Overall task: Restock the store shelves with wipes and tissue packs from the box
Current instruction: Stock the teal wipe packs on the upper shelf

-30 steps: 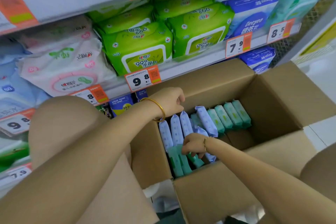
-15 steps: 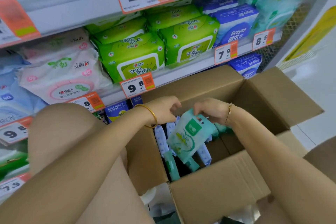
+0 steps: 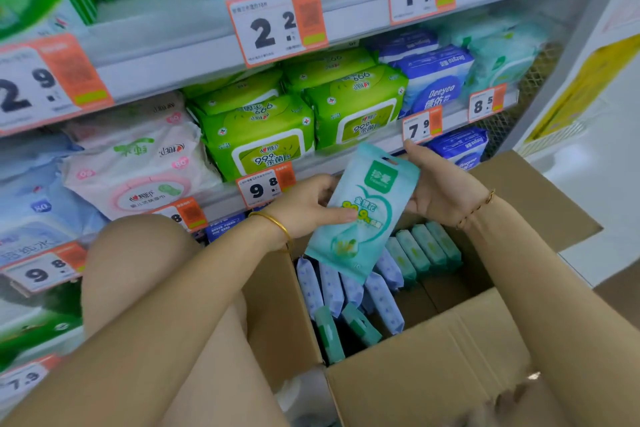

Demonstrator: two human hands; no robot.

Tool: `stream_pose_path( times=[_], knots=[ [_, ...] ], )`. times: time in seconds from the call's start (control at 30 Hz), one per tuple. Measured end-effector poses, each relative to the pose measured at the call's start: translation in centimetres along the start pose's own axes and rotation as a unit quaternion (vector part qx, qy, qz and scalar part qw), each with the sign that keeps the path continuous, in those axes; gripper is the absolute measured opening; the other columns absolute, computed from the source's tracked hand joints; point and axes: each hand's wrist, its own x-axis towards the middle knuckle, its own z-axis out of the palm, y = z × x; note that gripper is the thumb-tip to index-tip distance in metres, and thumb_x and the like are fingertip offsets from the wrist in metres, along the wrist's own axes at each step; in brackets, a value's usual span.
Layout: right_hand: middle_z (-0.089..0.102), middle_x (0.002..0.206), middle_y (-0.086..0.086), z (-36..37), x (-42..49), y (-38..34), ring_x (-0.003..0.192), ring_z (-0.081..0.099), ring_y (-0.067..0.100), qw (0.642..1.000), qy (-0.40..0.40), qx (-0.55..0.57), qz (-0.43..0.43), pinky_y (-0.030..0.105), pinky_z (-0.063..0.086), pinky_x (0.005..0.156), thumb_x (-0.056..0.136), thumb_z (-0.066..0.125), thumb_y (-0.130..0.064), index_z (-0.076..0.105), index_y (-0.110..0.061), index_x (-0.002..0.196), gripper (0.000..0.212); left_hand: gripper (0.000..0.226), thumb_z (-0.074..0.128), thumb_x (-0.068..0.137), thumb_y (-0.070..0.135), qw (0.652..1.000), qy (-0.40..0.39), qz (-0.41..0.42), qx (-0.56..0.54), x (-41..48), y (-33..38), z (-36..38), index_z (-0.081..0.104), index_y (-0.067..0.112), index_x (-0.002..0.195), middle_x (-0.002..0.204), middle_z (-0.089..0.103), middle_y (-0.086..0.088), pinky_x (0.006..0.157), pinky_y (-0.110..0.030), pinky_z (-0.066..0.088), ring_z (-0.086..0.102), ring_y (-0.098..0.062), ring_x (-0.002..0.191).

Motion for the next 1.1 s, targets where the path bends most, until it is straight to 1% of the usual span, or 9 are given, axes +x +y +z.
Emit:
stream_pose_path(
  times=[0.1, 0.2, 0.27, 0.4, 0.6, 0.7, 0.83, 0.9, 1.1],
  knots=[
    [0.073, 0.102, 0.008, 1.5, -1.7, -1.0, 0.085, 0.072, 0.023, 0.996, -0.050, -0.073, -0.008, 0.037, 0.060, 0.072, 0.079, 0.056, -0.048, 0.062, -0.018, 0.112, 0.045, 0.033, 0.075, 0.076, 0.010, 0.993, 0.092, 0.024, -0.065, -0.4, 1.6, -1.1, 0.059, 0.007, 0.105, 0.109, 0.067, -0.011, 0.087, -0.038, 0.054, 0.065, -0.019, 0.094],
    [0.073, 0.101, 0.005, 4.2, -2.9, -3.0, 0.079, 0.072, 0.013, 0.980, -0.057, -0.178, -0.070, 0.030, 0.060, 0.068, 0.084, 0.060, -0.030, 0.062, -0.017, 0.105, 0.024, 0.017, 0.070, 0.079, 0.004, 0.977, 0.155, 0.063, -0.135, -1.3, 4.3, -2.6, 0.058, 0.011, 0.089, 0.091, 0.068, -0.003, 0.071, -0.026, 0.057, 0.067, -0.005, 0.071],
    [0.073, 0.102, 0.006, 5.8, -3.5, -5.3, 0.080, 0.072, 0.012, 0.964, -0.053, -0.233, -0.119, 0.027, 0.060, 0.072, 0.088, 0.057, -0.022, 0.064, -0.015, 0.103, 0.018, 0.010, 0.066, 0.082, 0.005, 0.968, 0.167, 0.086, -0.164, -2.4, 6.8, -3.7, 0.062, 0.013, 0.086, 0.086, 0.070, 0.000, 0.069, -0.026, 0.059, 0.068, -0.005, 0.068],
    [0.075, 0.096, 0.004, 8.6, -4.7, -11.6, 0.078, 0.071, 0.018, 0.952, -0.074, -0.245, -0.168, 0.039, 0.058, 0.075, 0.074, 0.062, -0.032, 0.066, -0.010, 0.103, 0.037, 0.007, 0.058, 0.088, 0.013, 0.957, 0.165, 0.118, -0.207, -4.6, 12.1, -7.3, 0.065, 0.013, 0.090, 0.083, 0.071, -0.001, 0.067, -0.028, 0.058, 0.067, -0.011, 0.068],
    [0.070, 0.081, 0.000, 14.2, -0.5, -20.3, 0.058, 0.068, 0.008, 0.930, -0.044, -0.258, -0.257, 0.026, 0.060, 0.059, 0.089, 0.059, -0.025, 0.062, -0.016, 0.089, 0.009, 0.019, 0.050, 0.095, 0.016, 0.946, 0.253, 0.168, -0.113, -3.0, 18.6, -14.6, 0.058, 0.011, 0.111, 0.095, 0.067, -0.005, 0.064, -0.024, 0.056, 0.065, -0.014, 0.072],
    [0.063, 0.078, 0.000, 17.2, 2.9, -22.9, 0.047, 0.064, 0.004, 0.920, -0.007, -0.262, -0.292, 0.019, 0.055, 0.048, 0.091, 0.058, -0.016, 0.055, -0.018, 0.086, 0.006, 0.021, 0.051, 0.092, 0.012, 0.928, 0.336, 0.159, -0.006, -0.4, 19.2, -18.1, 0.057, 0.013, 0.113, 0.108, 0.066, -0.012, 0.082, -0.040, 0.055, 0.064, -0.027, 0.090],
    [0.061, 0.098, 0.007, 19.2, 7.8, -22.9, 0.084, 0.063, 0.024, 0.887, 0.074, -0.345, -0.297, 0.046, 0.057, 0.080, 0.089, 0.060, -0.014, 0.055, -0.012, 0.116, 0.028, 0.030, 0.062, 0.084, 0.011, 0.865, 0.468, 0.102, 0.152, 2.9, 17.8, -20.4, 0.056, 0.000, 0.112, 0.112, 0.064, -0.017, 0.081, -0.033, 0.048, 0.061, -0.030, 0.101],
    [0.064, 0.110, 0.013, 19.4, 9.3, -22.1, 0.098, 0.063, 0.034, 0.866, 0.116, -0.400, -0.275, 0.056, 0.054, 0.081, 0.087, 0.061, -0.015, 0.056, -0.011, 0.118, 0.031, 0.034, 0.065, 0.082, 0.012, 0.842, 0.500, 0.064, 0.191, 3.9, 16.7, -20.4, 0.054, -0.004, 0.109, 0.115, 0.063, -0.019, 0.080, -0.032, 0.043, 0.059, -0.031, 0.106],
    [0.058, 0.115, 0.015, 19.7, 11.8, -21.3, 0.110, 0.058, 0.035, 0.848, 0.160, -0.425, -0.272, 0.048, 0.051, 0.091, 0.084, 0.063, -0.010, 0.047, -0.005, 0.122, 0.041, 0.043, 0.067, 0.083, 0.014, 0.855, 0.486, 0.031, 0.178, 5.6, 15.6, -20.8, 0.048, -0.003, 0.118, 0.121, 0.058, -0.019, 0.082, -0.032, 0.042, 0.055, -0.033, 0.112]
  ],
)
